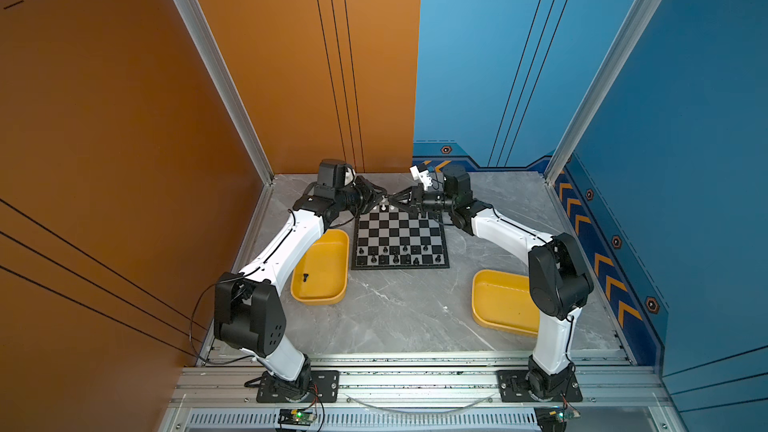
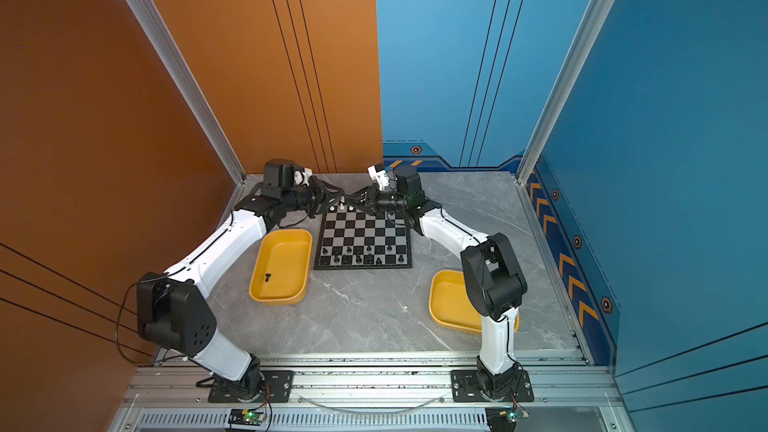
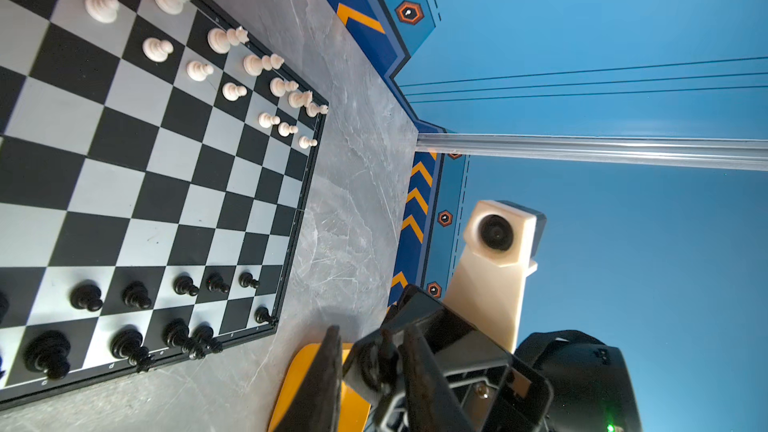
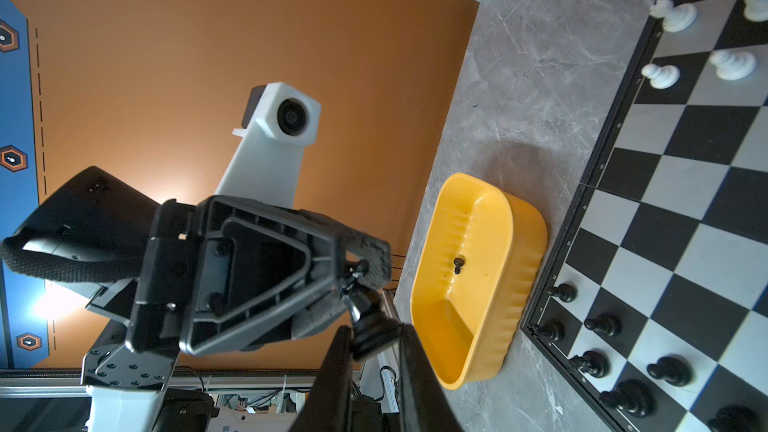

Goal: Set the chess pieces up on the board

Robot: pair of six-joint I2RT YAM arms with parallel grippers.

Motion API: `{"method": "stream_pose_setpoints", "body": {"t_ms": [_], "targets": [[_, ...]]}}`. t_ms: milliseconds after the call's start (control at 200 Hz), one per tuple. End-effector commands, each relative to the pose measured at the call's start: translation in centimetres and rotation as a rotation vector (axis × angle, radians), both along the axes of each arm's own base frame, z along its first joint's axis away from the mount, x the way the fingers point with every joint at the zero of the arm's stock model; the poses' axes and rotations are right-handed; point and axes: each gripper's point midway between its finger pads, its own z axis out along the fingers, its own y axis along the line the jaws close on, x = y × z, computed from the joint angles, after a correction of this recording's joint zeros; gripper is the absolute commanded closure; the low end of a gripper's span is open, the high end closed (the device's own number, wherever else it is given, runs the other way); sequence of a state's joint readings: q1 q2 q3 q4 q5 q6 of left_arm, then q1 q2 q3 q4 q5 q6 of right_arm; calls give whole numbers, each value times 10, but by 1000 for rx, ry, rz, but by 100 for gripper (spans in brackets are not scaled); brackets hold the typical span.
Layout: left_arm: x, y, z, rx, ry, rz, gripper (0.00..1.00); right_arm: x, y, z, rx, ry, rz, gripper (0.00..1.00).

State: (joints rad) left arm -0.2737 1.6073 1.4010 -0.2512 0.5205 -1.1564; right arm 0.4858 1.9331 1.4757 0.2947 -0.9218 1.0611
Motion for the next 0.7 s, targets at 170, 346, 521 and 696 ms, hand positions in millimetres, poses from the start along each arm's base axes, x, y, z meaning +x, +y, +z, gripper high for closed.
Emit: {"method": "stream_pose_setpoints", "body": {"t_ms": [170, 346, 521, 696], "targets": [[-2, -1, 6, -7, -12, -12, 77, -12, -4, 17, 9, -46, 24, 80], [-2, 5, 10, -5, -21, 6, 77, -14, -5, 17, 8, -46, 26, 80], [-2, 7, 11, -3, -25, 12, 84, -15, -4, 18, 8, -49, 26, 80], [-3, 6, 11, -5, -24, 8, 88, -17, -4, 18, 6, -52, 27, 80]]}}
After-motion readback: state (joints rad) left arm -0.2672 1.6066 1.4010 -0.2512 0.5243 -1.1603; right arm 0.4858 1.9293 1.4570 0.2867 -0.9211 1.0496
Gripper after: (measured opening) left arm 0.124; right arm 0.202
